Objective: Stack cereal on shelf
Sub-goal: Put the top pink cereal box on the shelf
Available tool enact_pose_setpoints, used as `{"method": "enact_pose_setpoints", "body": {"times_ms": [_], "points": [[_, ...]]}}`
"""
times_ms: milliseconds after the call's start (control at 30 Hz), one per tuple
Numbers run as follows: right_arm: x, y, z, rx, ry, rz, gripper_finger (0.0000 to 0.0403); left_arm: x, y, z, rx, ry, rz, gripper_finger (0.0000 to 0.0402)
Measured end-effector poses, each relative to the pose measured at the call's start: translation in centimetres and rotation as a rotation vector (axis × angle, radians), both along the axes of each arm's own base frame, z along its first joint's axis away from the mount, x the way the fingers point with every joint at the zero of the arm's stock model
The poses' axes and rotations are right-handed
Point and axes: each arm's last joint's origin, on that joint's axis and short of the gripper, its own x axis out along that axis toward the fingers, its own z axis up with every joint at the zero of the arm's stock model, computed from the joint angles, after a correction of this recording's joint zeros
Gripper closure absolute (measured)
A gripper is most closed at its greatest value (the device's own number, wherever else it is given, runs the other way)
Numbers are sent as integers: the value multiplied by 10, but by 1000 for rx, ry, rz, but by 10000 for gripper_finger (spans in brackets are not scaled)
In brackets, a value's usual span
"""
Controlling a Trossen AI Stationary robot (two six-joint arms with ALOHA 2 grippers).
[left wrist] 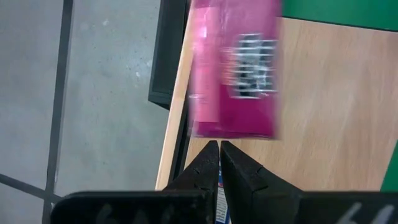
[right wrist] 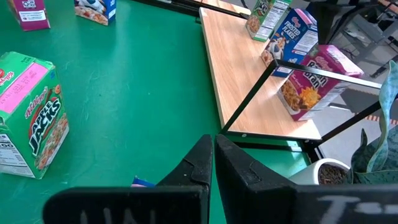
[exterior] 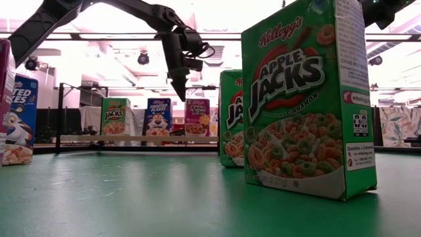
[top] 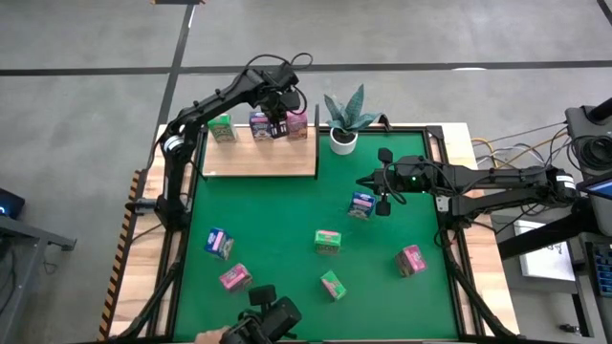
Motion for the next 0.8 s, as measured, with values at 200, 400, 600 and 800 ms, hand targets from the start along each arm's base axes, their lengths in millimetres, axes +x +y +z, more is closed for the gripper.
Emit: {"method": "enact_pose_setpoints", "body": {"times_ms": [200,400,600,800], "points": [[0,0,0,0,0,0,394,-1,-7,12,-21,9,11,402],[0,0,0,0,0,1,394,10,-26,19,-190,-109,-97,402],[0,0,0,0,1,1,394,25,-38,1,-120,-56,-121,402],[0,0,0,0,1,1,394,26,-32,-9,9,9,-65,402]]}}
